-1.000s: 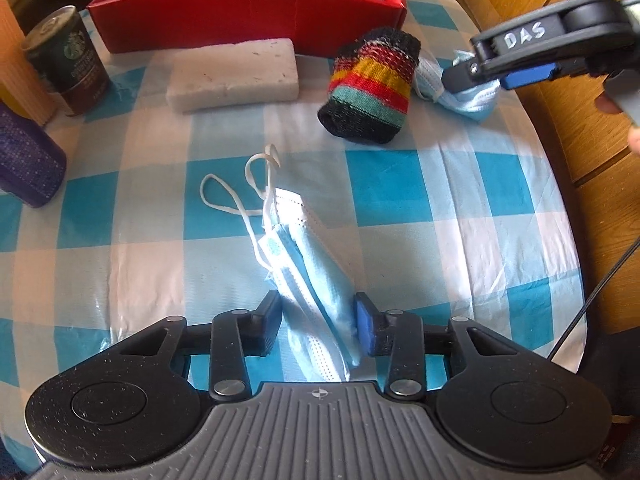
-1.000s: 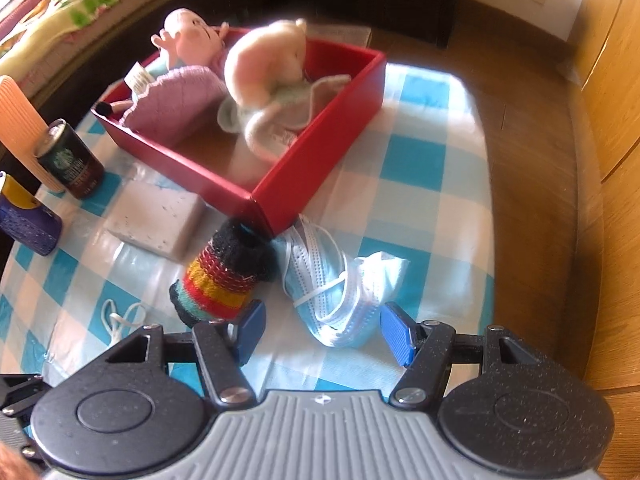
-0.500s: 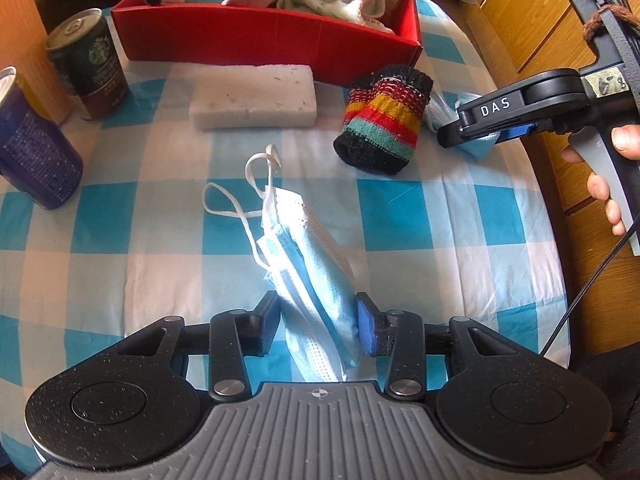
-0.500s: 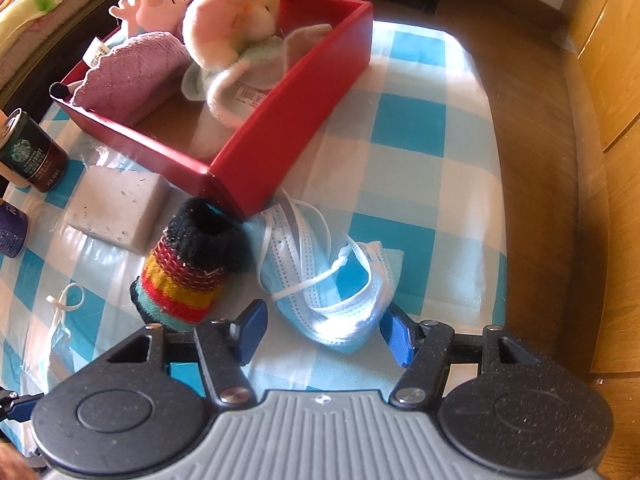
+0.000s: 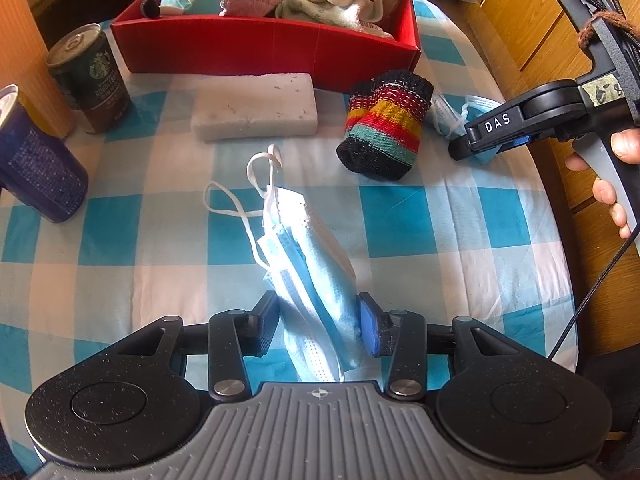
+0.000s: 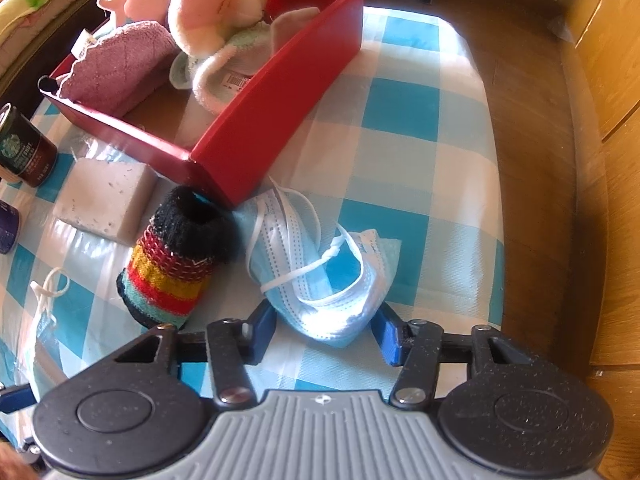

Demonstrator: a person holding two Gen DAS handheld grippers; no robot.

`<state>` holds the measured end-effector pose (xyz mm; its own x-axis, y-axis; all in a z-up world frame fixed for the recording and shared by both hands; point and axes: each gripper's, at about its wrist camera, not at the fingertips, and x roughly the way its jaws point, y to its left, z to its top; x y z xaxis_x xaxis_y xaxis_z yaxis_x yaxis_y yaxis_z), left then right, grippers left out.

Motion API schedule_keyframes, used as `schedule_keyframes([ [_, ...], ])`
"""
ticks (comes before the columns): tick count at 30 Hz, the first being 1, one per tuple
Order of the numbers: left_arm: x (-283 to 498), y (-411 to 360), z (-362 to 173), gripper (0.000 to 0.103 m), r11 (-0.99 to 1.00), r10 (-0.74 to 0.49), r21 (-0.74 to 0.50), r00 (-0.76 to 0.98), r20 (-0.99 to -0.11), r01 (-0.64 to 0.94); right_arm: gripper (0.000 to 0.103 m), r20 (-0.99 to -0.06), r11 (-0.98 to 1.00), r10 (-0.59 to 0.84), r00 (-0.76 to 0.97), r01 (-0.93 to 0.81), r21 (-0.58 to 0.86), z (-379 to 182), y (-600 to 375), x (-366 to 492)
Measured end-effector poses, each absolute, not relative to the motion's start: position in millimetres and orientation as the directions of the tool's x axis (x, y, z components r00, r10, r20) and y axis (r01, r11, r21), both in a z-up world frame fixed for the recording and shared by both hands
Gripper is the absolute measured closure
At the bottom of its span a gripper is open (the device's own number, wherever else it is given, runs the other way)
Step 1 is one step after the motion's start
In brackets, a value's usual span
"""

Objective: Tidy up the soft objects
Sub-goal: 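Lift the blue mask with the left gripper while the right gripper lifts its mask toward the box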

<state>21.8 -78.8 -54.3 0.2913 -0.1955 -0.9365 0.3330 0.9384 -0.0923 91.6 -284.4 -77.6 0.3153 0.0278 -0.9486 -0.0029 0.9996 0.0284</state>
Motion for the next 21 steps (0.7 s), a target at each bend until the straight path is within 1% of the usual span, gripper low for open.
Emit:
schedule_keyframes([
  [4,21.2,-80.9,-53.9,0.060,0.937,-0.186,-0.077,0.297,-0.937,0.341,0.085,-0.948,1.000,0.010,0.318,-0.020,0.004,-77.0,-283.8,88.5],
  [8,20.6,-83.7,-52.1,0.059,0.934,-0.184,-0.070,0.304,-0.935,0.350,0.091,-0.948,0.999,0.033,0.317,-0.011,0.031,-74.4,-289.5,82.3],
  [14,19.5,-87.4,-45.2,0.058,0.930,-0.193,-0.067,0.322,-0.927,0.362,0.094,-0.933,0.999,0.047,0.358,-0.033,0.038,-56.4,-289.0,63.7],
  [21,19.7,-86.2,-39.6,0.057,0.929,-0.195,-0.063,0.339,-0.920,0.364,0.094,-0.895,0.995,0.101,0.434,-0.063,0.082,-23.0,-283.7,41.6],
])
